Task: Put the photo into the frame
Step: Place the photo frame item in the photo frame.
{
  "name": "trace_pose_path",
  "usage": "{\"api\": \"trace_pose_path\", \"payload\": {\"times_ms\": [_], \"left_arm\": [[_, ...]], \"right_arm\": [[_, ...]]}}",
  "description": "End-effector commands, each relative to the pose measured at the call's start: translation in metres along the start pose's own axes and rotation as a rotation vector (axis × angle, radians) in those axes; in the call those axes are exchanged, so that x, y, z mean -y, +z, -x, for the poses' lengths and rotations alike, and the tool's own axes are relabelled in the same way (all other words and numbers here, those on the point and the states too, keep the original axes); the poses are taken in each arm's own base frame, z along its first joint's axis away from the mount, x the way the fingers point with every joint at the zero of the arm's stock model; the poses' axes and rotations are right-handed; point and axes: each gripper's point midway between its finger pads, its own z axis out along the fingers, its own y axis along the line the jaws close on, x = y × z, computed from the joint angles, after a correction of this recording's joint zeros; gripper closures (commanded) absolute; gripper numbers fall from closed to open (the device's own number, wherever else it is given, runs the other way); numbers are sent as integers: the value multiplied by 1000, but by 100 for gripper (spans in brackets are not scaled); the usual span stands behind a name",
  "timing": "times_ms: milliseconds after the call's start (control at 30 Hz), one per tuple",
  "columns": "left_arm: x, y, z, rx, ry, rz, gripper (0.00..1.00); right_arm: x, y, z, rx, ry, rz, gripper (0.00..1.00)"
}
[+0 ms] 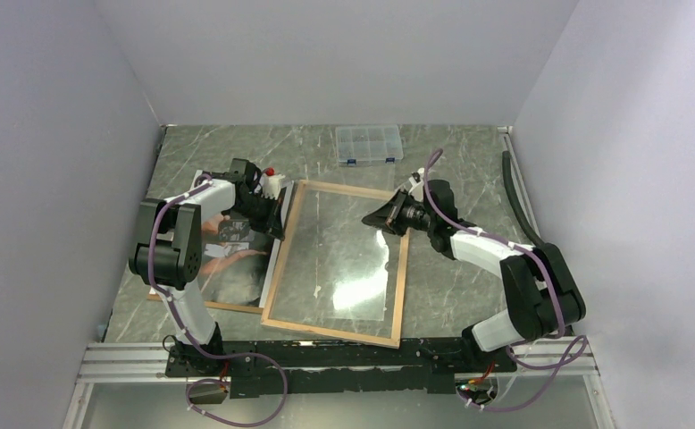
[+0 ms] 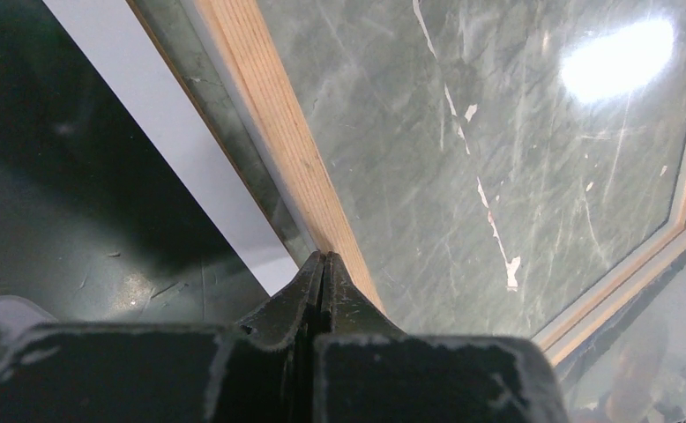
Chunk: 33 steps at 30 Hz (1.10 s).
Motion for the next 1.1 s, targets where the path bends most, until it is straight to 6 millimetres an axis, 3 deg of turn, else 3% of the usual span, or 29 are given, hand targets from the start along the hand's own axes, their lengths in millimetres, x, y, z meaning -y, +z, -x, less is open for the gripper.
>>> {"api": "trace_pose_path", "payload": {"times_ms": [0,333,533,633,933,1067], "left_arm": [[10,7,-21,-83,2,-20,97],[11,8,-22,-83,-5,-26,97],[12,7,-22,-81,-6,-30,97],[12,8,-23,-81,-9,-31,97],[13,9,-25,-86,-13,-35,97],[13,10,-25,-85,-13,-37,97]], "right_arm": [[29,5,-13,-17,-12,-87,97],[44,0,-11,-21,-22,-146,74],[49,2,-9,-29,-26,-170,41],[53,2,-9,-34,-26,-186,31],[76,-23,8,-28,-112,-386,11],[87,-30,8,-39,-124,-451,8]]}}
